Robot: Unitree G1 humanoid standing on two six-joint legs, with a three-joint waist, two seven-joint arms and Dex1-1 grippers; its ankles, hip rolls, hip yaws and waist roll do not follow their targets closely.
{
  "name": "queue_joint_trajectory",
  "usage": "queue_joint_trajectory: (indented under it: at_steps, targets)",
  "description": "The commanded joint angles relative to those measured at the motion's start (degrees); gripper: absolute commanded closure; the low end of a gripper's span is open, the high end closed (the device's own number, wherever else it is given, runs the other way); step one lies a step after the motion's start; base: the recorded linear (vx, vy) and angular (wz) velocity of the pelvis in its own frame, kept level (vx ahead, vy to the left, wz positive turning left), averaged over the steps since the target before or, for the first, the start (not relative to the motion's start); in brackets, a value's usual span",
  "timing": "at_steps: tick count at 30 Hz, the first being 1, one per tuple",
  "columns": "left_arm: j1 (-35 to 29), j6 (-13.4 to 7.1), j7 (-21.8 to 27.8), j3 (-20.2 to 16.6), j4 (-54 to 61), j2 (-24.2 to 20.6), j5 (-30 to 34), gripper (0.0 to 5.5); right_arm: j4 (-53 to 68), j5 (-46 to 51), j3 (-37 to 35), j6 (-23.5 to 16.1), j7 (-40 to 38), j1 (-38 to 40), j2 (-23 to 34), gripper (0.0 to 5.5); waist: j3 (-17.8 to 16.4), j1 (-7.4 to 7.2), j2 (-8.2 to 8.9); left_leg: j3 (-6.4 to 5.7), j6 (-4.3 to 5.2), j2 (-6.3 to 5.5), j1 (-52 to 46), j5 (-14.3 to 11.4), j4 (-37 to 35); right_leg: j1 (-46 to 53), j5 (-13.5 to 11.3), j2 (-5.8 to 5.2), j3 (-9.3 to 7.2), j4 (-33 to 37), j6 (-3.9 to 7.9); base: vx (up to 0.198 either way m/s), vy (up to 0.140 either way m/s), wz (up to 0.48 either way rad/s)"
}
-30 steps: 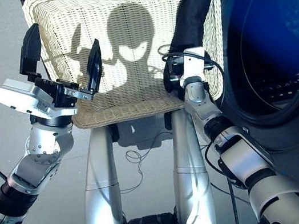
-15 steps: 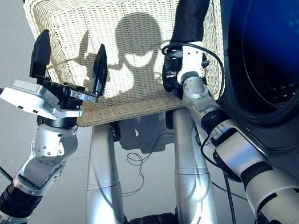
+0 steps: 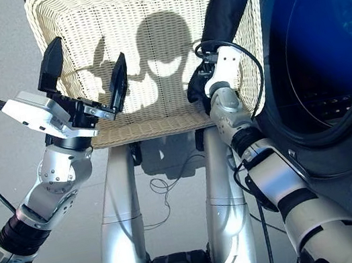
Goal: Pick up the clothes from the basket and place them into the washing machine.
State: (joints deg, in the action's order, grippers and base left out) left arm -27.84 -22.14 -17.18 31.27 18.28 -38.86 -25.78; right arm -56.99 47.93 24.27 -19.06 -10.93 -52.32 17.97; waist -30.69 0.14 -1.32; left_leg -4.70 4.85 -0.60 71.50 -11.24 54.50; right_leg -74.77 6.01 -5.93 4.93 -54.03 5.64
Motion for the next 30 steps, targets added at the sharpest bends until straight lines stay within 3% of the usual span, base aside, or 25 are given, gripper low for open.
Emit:
queue_joint_trajectory:
  at_steps: [1, 9, 13, 14, 15, 18, 22, 27, 30]
  targets:
    - [0.0, -2.2, 0.2, -1.0, 5.4, 1.6, 0.0, 0.0, 0.3, 3.7, 0.6, 1.1, -0.5, 1.3, -3.3, 5.5, 0.9, -0.22, -3.28, 6.17, -4.65, -2.4, 0.3, 2.7, -3.6, 0.8, 0.2, 1.55, -4.49, 0.6, -2.28, 0.0, 0.0, 0.0]
    - [0.6, -2.3, -0.7, -2.2, 5.5, 0.9, 0.7, 0.0, 8.5, 2.7, 1.6, 0.1, -0.8, 4.9, 0.0, 5.5, 0.9, -1.15, -2.05, 6.15, -4.67, -2.15, -1.0, 2.9, -5.7, 2.4, -0.1, 1.72, -4.29, 2.9, -2.33, 0.0, 0.0, 0.0]
    - [1.2, -2.5, -1.6, -3.2, 5.5, 0.7, 1.8, 0.0, 16.2, 2.4, -0.1, -3.4, -2.1, 7.9, 2.6, 5.5, 0.9, -1.93, -1.5, 6.11, -4.75, -2.12, -1.3, 3.0, -6.2, 2.8, -0.1, 1.87, -4.04, 3.6, -2.25, 0.0, 0.0, 0.0]
    - [1.4, -2.6, -1.7, -3.4, 5.5, 0.7, 1.9, 0.0, 18.0, 3.0, -1.4, -4.7, -2.7, 8.6, 3.2, 5.5, 0.9, -2.09, -1.42, 6.11, -4.75, -2.14, -1.4, 3.0, -6.3, 2.9, -0.1, 1.87, -4.02, 3.7, -2.22, -0.085, 0.016, -0.002]
    - [1.2, -2.7, -2.0, -3.9, 5.7, 0.8, 2.1, 0.0, 20.2, 3.4, -3.0, -6.4, -3.4, 9.2, 3.5, 5.5, 0.9, -2.3, -1.37, 6.33, -5.02, -2.1, -0.2, 5.1, -7.3, 1.7, -2.1, 1.78, -4.18, 4.8, -2.51, -0.083, 0.02, -0.004]
    - [1.5, -3.3, -2.7, -5.3, 5.8, 1.2, 2.7, 0.0, 26.9, 9.0, -10.5, -13.3, -3.7, 12.8, 2.6, 5.5, 0.9, -3.03, -1.44, 6.34, -5.18, -2.25, -0.5, 4.9, -7.5, 1.9, -1.6, 1.96, -4.02, 4.8, -2.42, -0.027, 0.008, -0.004]
    - [2.2, -4.0, -3.6, -7.0, 5.9, 2.3, 2.5, 0.0, 34.4, 25.2, -20.8, -22.4, 2.6, 17.3, -3.6, 5.5, 0.9, -3.7, -1.42, 6.38, -5.38, -2.53, -1.0, 4.5, -7.6, 2.1, -1.0, 2.19, -3.89, 4.7, -2.27, 0.0, 0.0, 0.0]
    - [2.8, -4.8, -4.4, -7.7, 6.2, 1.9, 3.2, 0.0, 34.8, 25.5, -29.4, -30.2, -2.6, 17.7, -4.6, 5.5, 0.9, -4.22, -1.34, 6.33, -5.56, -2.78, -1.3, 4.3, -8.1, 2.6, -1.3, 2.24, -3.84, 5.8, -1.99, 0.0, 0.0, 0.0]
    - [2.4, -5.4, -4.6, -7.5, 6.6, 1.8, 3.5, 0.0, 32.3, 23.1, -32.2, -31.4, -6.6, 16.4, -4.1, 5.5, 0.9, -4.07, -1.43, 6.11, -5.63, -2.84, -1.6, 4.3, -8.3, 3.0, -1.3, 2.31, -3.68, 6.1, -1.9, 0.0, 0.0, 0.0]
